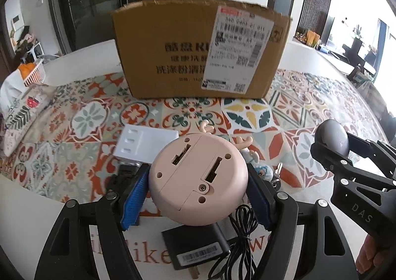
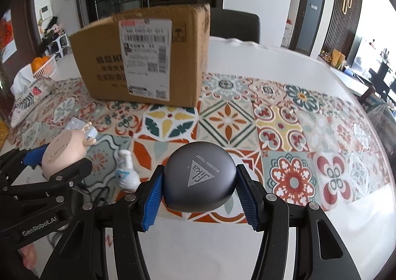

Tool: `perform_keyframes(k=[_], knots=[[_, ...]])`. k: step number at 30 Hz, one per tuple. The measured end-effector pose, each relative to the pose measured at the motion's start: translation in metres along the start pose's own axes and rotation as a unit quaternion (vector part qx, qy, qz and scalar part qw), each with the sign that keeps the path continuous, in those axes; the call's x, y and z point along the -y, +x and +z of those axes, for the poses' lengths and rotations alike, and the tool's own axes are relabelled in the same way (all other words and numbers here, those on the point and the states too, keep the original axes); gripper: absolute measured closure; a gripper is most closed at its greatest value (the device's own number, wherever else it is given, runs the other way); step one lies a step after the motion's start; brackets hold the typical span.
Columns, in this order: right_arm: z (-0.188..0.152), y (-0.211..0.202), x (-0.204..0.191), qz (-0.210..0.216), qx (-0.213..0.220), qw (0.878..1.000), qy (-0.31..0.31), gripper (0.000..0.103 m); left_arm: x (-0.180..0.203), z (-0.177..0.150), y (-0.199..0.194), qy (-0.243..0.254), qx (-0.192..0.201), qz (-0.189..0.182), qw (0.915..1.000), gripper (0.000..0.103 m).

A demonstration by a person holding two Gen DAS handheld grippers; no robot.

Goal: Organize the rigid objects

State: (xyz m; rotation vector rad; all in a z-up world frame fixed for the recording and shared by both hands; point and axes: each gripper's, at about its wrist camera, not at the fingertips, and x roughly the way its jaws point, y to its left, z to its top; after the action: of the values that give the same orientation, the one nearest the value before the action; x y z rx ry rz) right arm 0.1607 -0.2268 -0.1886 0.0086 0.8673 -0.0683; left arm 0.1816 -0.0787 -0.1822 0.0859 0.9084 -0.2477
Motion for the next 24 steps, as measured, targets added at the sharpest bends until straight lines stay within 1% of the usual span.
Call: perform_keyframes(k=[13, 19, 24], knots=[[0.027, -0.055, -0.016, 0.003, 0.045, 0.999, 0.005, 0.047, -0.015, 0.027, -0.063, -0.001, 0.050, 0.015, 0.9986, 0.029], [0.038, -0.077, -0.023, 0.002, 0.062, 0.998, 0.007, 0.047, -0.019, 0.040, -0.083, 0.001, 0.058, 0.013, 0.9982, 0.029], [0.047, -0.090, -0.025, 0.003, 0.073, 0.997, 0.011, 0.047, -0.021, 0.050, -0.097, 0.001, 0.073, 0.016, 0.9972, 0.029]])
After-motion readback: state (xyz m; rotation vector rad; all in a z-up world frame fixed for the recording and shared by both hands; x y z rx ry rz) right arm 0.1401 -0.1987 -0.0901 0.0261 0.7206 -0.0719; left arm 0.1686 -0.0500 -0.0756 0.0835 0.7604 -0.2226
